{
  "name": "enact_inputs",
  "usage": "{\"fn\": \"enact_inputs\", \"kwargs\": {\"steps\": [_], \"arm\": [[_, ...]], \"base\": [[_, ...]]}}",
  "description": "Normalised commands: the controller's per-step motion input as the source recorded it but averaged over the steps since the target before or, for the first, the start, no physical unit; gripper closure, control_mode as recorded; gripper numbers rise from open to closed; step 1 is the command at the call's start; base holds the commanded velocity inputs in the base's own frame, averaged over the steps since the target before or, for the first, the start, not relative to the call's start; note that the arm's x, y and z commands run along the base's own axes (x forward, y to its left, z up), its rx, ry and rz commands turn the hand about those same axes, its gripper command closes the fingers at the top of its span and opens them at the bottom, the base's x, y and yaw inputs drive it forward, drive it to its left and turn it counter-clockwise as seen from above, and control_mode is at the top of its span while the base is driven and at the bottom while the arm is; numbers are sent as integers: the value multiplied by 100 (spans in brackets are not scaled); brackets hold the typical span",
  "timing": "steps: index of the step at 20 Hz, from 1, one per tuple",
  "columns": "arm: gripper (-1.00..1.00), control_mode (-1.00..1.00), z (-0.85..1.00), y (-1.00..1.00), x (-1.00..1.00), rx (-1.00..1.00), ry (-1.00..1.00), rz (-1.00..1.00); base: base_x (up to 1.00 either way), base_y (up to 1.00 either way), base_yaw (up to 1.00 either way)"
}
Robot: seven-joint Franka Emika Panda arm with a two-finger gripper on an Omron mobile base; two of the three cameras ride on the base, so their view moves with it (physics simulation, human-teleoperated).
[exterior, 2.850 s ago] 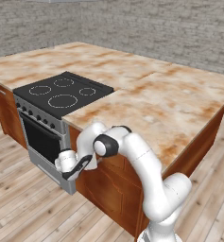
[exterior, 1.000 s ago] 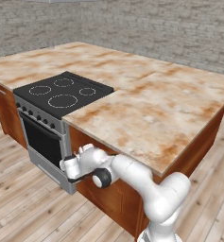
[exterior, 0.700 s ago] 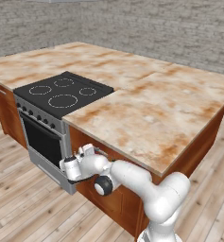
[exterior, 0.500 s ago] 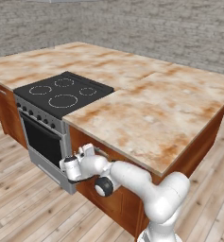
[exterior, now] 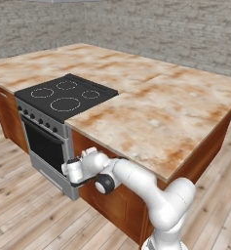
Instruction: Take a straw from the drawer in front and place it inside the glass cup on the dining counter.
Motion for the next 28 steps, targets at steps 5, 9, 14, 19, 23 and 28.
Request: {"fn": "enact_inputs", "kwargs": {"steps": [5,9,14,19,23,28], "arm": [[-100,-100,0,0,47,0,0,0],[100,-100,0,0,37,0,0,0],[100,-100,0,0,10,0,0,0],[100,-100,0,0,0,0,0,0],[100,-100,0,0,0,0,0,0],[100,-100,0,0,8,0,0,0]], "base": [[0,0,0],[0,0,0],[0,0,0],[0,0,0],[0,0,0],[0,0,0]]}}
